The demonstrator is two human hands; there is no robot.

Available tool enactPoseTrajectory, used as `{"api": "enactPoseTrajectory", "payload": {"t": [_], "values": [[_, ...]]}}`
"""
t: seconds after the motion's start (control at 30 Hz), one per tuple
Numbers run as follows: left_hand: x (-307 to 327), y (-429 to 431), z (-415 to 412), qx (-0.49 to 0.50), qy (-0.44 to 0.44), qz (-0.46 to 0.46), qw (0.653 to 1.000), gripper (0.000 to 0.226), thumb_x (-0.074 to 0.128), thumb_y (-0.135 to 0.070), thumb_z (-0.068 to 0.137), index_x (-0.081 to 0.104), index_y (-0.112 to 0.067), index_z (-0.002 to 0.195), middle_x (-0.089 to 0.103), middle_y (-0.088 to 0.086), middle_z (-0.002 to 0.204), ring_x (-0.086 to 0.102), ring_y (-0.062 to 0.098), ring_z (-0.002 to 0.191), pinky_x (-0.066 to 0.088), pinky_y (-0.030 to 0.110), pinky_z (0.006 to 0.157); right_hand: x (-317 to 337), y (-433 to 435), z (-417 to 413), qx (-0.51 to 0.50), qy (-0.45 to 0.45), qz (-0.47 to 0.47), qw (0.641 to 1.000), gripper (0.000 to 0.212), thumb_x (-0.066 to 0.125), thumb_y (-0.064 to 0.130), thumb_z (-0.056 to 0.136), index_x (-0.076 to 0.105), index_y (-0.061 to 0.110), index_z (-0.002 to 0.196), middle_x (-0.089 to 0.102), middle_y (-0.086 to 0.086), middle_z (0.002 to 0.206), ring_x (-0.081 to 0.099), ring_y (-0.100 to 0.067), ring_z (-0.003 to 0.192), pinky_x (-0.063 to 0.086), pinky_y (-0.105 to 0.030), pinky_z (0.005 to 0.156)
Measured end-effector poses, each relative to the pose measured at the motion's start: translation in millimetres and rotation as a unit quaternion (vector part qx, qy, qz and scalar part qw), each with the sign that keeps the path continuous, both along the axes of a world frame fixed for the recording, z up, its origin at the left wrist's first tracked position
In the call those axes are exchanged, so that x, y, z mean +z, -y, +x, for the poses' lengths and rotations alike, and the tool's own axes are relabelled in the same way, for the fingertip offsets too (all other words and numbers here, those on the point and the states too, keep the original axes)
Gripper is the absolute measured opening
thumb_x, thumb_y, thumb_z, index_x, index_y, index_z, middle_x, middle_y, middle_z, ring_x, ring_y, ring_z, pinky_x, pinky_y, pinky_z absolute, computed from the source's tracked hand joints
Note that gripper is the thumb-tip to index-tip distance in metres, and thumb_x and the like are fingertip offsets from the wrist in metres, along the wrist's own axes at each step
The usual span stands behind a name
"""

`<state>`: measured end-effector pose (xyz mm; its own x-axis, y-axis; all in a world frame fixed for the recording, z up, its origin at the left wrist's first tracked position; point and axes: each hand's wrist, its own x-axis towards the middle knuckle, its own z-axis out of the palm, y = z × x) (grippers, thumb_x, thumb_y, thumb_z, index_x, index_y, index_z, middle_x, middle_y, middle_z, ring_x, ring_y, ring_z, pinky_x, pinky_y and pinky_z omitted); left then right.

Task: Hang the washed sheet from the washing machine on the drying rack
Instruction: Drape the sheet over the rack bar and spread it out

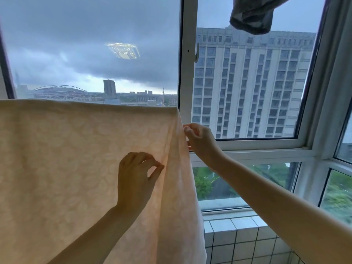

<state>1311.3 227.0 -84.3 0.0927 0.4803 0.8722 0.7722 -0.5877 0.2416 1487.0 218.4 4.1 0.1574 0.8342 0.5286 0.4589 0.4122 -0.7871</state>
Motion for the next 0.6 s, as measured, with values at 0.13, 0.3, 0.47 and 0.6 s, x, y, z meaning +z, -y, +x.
{"api": "enactPoseTrajectory", "payload": {"t": [0.13,0.3,0.47,0.6], "values": [[-3.5,0.0,-14.6,0.009,-0.025,0.005,1.000,0.011,0.076,-0.026,0.078,0.076,-0.022,0.088,0.070,-0.006,0.093,0.061,0.019,0.093,0.048,0.040,0.089,-5.8,16.9,-14.8,-0.074,0.107,0.063,0.990,0.031,0.052,0.021,0.097,0.053,0.011,0.126,0.061,-0.004,0.124,0.060,-0.016,0.105,0.047,-0.026,0.082],[-4.5,2.7,-52.9,0.058,-0.017,0.032,0.998,0.015,0.075,-0.023,0.079,0.075,-0.019,0.093,0.071,-0.002,0.099,0.060,0.022,0.098,0.047,0.040,0.091,-22.8,37.0,-33.6,-0.149,0.245,0.200,0.937,0.048,0.059,0.012,0.089,0.042,0.012,0.135,0.044,-0.007,0.136,0.043,-0.019,0.120,0.034,-0.023,0.098],[-7.1,7.0,-106.9,0.115,0.048,0.051,0.991,0.020,0.075,-0.018,0.079,0.074,-0.015,0.099,0.066,0.003,0.105,0.053,0.028,0.101,0.046,0.039,0.084,-46.7,46.6,-65.3,-0.126,0.293,0.183,0.930,0.030,0.059,0.019,0.090,0.056,0.018,0.120,0.055,0.000,0.124,0.047,-0.021,0.119,0.044,-0.038,0.102],[-7.7,7.3,-150.4,0.163,0.119,0.018,0.979,0.028,0.078,-0.018,0.076,0.067,-0.013,0.101,0.057,0.008,0.112,0.049,0.032,0.101,0.046,0.041,0.078,-65.7,44.9,-95.0,-0.102,0.282,0.104,0.948,0.033,0.055,0.032,0.094,0.051,0.022,0.126,0.051,0.005,0.130,0.047,-0.014,0.122,0.043,-0.028,0.101]]}}
